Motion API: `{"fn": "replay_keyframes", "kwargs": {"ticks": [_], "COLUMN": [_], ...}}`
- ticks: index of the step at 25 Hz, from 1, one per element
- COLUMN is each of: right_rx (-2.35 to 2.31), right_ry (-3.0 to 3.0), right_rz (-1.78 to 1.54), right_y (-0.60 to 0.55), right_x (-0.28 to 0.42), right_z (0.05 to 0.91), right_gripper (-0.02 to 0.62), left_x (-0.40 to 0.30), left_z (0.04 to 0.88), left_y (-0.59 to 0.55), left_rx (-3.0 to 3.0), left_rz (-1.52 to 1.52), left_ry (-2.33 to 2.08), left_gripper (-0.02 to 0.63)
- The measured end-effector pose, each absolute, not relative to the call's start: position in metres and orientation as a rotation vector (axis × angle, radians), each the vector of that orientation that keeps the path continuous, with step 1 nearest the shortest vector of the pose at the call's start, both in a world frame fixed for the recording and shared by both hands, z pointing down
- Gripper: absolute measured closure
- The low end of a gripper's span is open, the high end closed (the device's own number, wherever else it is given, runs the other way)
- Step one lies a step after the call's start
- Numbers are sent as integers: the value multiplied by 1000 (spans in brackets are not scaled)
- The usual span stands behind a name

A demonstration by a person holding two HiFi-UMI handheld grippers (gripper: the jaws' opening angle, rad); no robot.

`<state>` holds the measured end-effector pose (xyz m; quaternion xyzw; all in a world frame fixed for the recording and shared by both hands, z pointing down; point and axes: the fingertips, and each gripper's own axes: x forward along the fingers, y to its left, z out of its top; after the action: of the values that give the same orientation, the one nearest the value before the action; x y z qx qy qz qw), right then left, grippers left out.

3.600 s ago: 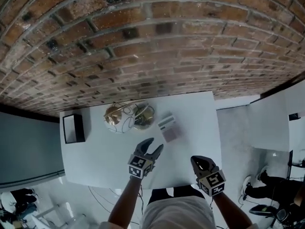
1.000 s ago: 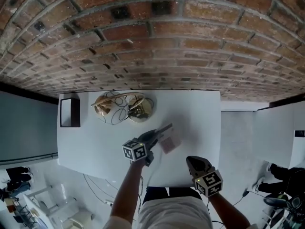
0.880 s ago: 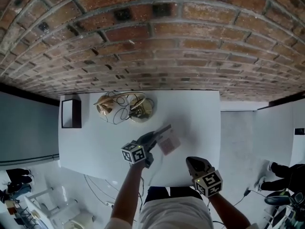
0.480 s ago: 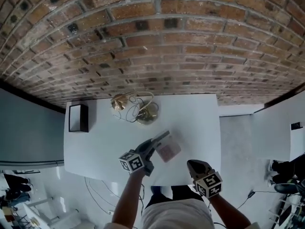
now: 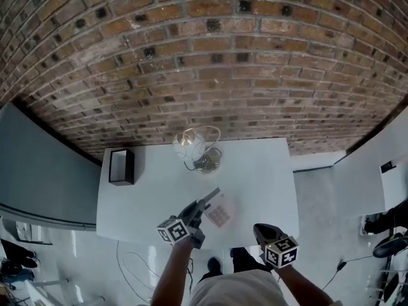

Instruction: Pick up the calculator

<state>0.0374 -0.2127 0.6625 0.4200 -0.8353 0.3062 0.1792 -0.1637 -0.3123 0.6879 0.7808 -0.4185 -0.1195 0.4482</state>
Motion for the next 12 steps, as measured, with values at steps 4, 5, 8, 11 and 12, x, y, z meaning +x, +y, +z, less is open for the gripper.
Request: {"fn": "replay_keyframes", "kwargs": {"ticks": [4, 5, 8, 11, 12], "right_rx": [1251, 1261, 1301, 1342, 1353], "right_ry": [-2371, -2375, -2382, -2381, -2379], "right_rz": [798, 776, 729, 716, 715], "right_y": [-194, -190, -174, -157, -151], "right_x": [25, 22, 14, 7, 5], "right_z": [649, 645, 632, 623, 621], "right_gripper": [583, 583, 583, 583, 583], "left_x": [-187, -191, -205, -214, -215], "left_z": [669, 664, 653, 649, 648], "left_y": [-289, -283, -262, -246, -241], "left_rx": [1943, 1947, 1952, 1948, 1941], "left_rz": [-344, -353, -366, -368, -372], "left_ry": [-1023, -1019, -1012, -989, -973], "left_gripper": [525, 525, 525, 525, 525]}}
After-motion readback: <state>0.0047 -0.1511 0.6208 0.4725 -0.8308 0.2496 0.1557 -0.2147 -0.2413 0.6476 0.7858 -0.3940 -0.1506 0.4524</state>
